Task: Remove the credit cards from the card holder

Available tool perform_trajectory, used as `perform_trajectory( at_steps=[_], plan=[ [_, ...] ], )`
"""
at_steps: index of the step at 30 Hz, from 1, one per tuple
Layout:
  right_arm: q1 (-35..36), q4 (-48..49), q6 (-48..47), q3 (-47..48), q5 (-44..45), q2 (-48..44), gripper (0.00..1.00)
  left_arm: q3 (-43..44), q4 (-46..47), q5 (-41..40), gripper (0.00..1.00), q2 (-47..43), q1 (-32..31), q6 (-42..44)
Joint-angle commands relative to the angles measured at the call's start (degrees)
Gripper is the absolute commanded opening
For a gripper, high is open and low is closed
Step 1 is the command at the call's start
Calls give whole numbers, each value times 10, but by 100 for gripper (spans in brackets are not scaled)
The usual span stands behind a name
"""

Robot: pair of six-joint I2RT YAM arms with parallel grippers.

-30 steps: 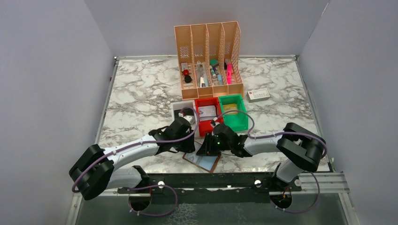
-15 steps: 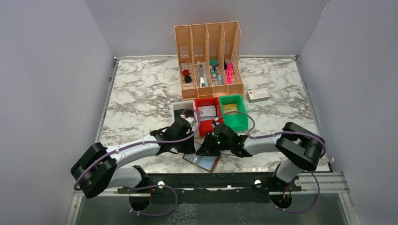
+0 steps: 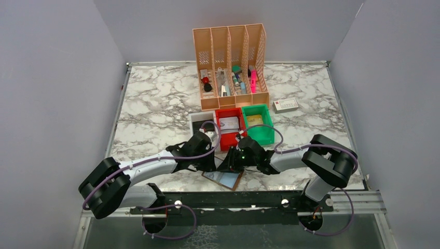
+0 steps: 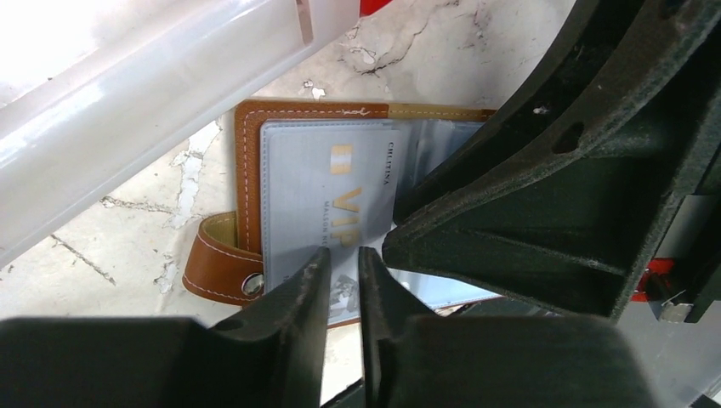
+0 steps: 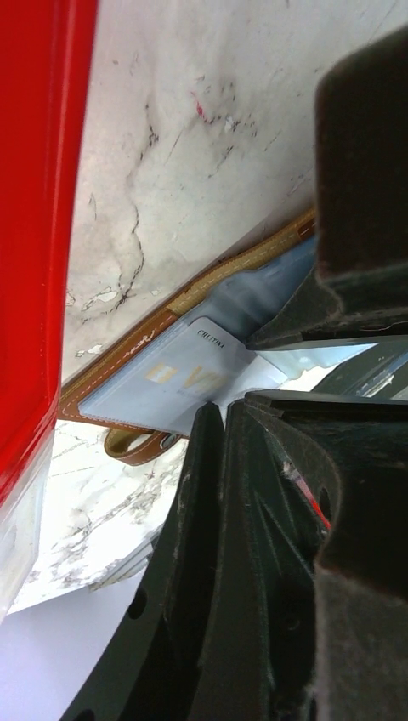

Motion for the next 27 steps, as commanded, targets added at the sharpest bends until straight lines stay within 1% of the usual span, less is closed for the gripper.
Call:
perform_trajectory(
  at_steps=[1, 3, 11, 17, 23, 27],
  plan=[
    [-4, -7, -8, -8, 8, 7, 28, -2, -7, 2, 15, -4, -6, 1],
    [-4, -6, -11, -8, 10, 4, 26, -3, -6, 1, 10, -9, -5, 0],
    [-4, 15, -12, -14, 1, 0, 15, -17, -6, -3, 0, -26, -5, -13],
    [-4, 8, -25, -10, 0, -14, 4, -18, -6, -18, 0, -38, -5, -19],
    [-4, -32, -34, -14, 22, -47, 1, -14, -12, -35, 0, -43, -5, -22],
    [-4, -43, -36, -21, 21, -58, 1, -16, -17, -47, 0, -46, -5, -25]
  ],
)
